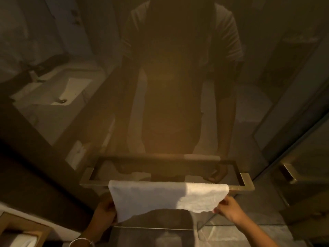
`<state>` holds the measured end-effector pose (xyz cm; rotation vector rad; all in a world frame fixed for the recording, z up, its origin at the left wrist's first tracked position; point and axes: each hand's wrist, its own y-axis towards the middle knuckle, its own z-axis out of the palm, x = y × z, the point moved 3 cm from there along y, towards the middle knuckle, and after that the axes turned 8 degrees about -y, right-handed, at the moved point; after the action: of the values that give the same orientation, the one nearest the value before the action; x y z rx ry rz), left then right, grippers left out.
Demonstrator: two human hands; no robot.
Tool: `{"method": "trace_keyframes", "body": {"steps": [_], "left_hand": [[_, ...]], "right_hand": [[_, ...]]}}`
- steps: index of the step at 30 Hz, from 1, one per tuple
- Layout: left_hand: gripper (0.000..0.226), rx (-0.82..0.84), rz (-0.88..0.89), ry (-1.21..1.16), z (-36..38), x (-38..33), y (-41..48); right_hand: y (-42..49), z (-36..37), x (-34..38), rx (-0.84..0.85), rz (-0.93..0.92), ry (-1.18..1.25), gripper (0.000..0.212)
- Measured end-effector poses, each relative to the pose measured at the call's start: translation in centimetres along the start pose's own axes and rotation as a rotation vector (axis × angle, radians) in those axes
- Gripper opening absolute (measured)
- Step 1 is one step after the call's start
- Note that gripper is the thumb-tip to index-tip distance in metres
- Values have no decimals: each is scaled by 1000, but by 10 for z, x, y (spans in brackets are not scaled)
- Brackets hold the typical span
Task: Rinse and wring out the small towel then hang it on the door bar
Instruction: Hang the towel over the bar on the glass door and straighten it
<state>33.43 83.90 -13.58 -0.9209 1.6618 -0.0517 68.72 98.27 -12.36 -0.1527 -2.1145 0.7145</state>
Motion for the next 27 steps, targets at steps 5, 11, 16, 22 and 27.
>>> {"method": "trace_keyframes", "body": {"steps": [5,11,16,22,27], "left_hand": [[19,2,-25,-49,1,1,1],[27,34,-129,-253,6,9,0],[25,45,-235,-317,12,4,-5],[17,151,-173,-227,-3,0,-9],[16,142,-69,-104,-7,3,-14]], "right_hand": [[2,2,3,4,6,-64,22],[-1,3,1,42,7,-52,23],[-7,0,3,69,17,-47,12],[-10,-3,0,65,73,-48,17],[-18,2,-4,72,37,-126,23]]}}
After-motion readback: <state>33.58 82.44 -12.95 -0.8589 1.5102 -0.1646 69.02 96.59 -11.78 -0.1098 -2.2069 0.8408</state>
